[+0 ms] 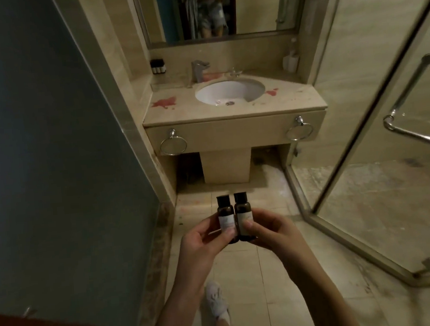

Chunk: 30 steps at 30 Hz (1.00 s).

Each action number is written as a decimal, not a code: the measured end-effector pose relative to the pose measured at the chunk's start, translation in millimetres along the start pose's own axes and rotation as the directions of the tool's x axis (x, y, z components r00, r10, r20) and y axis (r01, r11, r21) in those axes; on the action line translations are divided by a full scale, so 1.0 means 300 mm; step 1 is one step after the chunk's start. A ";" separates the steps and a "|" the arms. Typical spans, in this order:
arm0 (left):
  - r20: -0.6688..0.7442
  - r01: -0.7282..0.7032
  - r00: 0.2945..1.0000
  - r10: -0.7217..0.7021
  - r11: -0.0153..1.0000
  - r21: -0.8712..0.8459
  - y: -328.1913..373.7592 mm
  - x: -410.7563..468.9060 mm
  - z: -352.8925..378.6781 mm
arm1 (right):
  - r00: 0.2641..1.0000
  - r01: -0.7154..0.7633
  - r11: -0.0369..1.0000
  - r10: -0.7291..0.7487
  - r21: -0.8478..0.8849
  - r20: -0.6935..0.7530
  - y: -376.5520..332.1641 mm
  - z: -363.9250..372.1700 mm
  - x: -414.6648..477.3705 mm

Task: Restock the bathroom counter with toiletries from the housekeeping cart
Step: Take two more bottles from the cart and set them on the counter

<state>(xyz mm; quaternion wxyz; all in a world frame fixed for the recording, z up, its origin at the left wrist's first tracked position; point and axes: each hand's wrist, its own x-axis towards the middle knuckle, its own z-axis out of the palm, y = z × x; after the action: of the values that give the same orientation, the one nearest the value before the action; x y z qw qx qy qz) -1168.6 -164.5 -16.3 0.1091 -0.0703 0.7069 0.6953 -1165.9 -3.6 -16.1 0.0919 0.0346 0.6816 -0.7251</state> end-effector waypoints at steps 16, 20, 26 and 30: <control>-0.241 -0.072 0.969 0.058 0.996 -0.047 0.229 0.888 -0.285 | 0.991 -0.012 0.998 0.019 -0.053 0.130 -0.214 0.191 0.983; -0.308 -0.082 0.951 0.038 0.988 -0.132 0.226 1.019 -0.329 | 0.993 -0.029 0.999 0.031 -0.020 0.118 -0.207 0.251 1.132; -0.421 -0.101 0.907 0.010 0.976 -0.195 0.231 1.212 -0.373 | 0.990 -0.071 0.997 0.066 0.034 0.124 -0.204 0.323 1.348; -0.476 -0.121 0.880 0.009 0.972 -0.204 0.255 1.389 -0.381 | 0.995 -0.084 0.987 0.076 0.139 0.064 -0.201 0.362 1.537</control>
<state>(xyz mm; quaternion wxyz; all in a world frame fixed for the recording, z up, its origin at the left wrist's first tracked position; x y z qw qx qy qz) -1596.9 -255.0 -46.2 -0.0983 -0.2254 0.6298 0.7368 -1620.8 -148.1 -30.4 0.1381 0.0471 0.6236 -0.7680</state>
